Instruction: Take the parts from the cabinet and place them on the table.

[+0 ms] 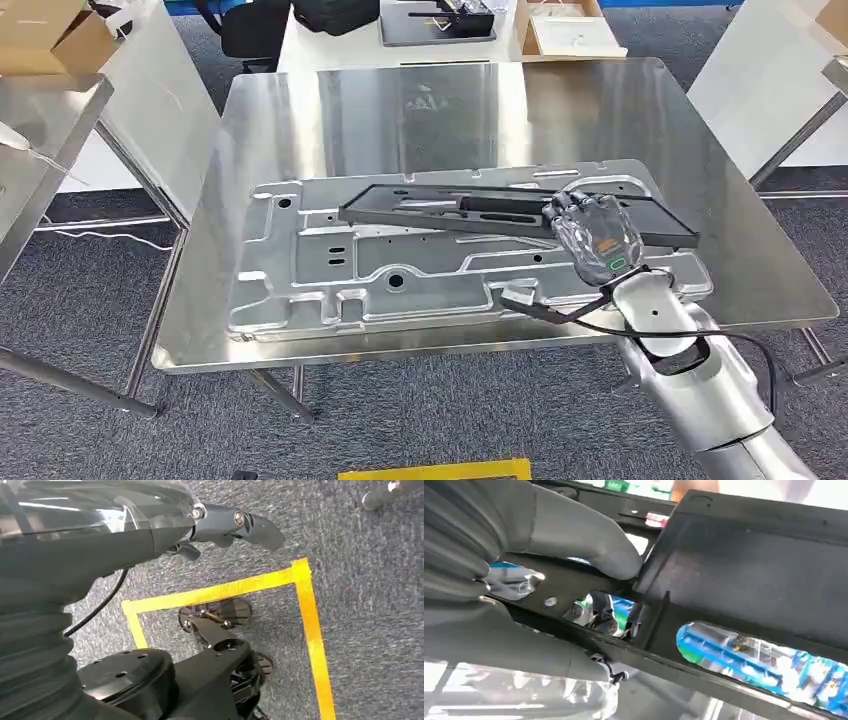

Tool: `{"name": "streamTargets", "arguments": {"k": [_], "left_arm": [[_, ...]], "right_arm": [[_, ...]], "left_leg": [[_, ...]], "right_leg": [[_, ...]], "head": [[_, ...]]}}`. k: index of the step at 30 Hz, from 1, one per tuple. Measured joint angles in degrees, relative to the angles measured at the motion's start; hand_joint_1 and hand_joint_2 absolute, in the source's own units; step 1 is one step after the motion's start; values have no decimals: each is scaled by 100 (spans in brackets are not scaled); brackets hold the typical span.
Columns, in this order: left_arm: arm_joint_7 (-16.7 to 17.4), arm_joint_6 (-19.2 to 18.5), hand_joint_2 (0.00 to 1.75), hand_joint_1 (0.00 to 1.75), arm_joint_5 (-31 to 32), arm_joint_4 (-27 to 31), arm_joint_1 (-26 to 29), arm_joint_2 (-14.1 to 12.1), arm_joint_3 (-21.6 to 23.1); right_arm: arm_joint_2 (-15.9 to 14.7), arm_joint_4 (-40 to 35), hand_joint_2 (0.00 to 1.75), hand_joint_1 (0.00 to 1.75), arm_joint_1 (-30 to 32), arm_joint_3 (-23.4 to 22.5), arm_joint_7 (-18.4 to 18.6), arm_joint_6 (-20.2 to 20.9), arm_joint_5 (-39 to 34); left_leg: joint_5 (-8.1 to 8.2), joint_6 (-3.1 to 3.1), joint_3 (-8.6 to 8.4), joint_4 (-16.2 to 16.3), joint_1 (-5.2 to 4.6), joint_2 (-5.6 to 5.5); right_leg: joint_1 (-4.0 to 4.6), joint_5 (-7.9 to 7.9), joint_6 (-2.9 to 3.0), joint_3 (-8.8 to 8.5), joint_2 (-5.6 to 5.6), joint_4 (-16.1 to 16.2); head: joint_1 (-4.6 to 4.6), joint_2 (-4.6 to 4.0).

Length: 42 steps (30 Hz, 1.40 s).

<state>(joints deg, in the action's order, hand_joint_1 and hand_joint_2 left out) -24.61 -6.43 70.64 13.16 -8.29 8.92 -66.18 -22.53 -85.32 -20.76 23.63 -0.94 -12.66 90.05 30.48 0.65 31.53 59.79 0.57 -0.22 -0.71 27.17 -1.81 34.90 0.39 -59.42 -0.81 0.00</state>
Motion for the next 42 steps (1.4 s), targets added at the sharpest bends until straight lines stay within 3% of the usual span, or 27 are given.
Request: {"name": "streamTargets", "arguments": {"k": [12,24,25,33,34,42], "left_arm": [[-20,103,175,0,7,0,-74,31,142],[-118,181,175,0,-55,0,-69,44,234],[-122,216,175,0,-70,0,-69,44,242],[-94,457,175,0,-177,2,-65,44,260],[-96,463,0,0,-177,2,-66,42,262],[-120,461,0,0,-177,2,-66,44,310]], "right_arm": [[149,710,175,175,311,280,-253,-290,-66],[85,806,175,175,674,92,-210,-454,-13],[51,806,0,0,712,51,-186,-476,-13],[-129,804,0,0,1085,-313,-48,-507,-13],[-149,804,0,0,1113,-326,-30,-507,-13],[-171,795,0,0,1256,-457,13,-533,-13]], "left_leg": [[0,0,-1,0,-1,2],[0,0,-4,1,-3,2],[0,0,-5,1,-3,1],[1,-2,-6,2,-3,3],[1,-2,-7,2,-3,3],[1,-2,-8,1,-2,4]], "right_leg": [[-1,0,0,0,0,0],[-1,0,0,-1,0,3],[-1,0,0,-3,0,4],[-2,0,0,-7,0,6],[-2,0,0,-7,0,6],[-1,0,0,-8,0,6]], "head": [[0,0],[0,0],[0,0],[0,0],[0,0],[0,0]]}}
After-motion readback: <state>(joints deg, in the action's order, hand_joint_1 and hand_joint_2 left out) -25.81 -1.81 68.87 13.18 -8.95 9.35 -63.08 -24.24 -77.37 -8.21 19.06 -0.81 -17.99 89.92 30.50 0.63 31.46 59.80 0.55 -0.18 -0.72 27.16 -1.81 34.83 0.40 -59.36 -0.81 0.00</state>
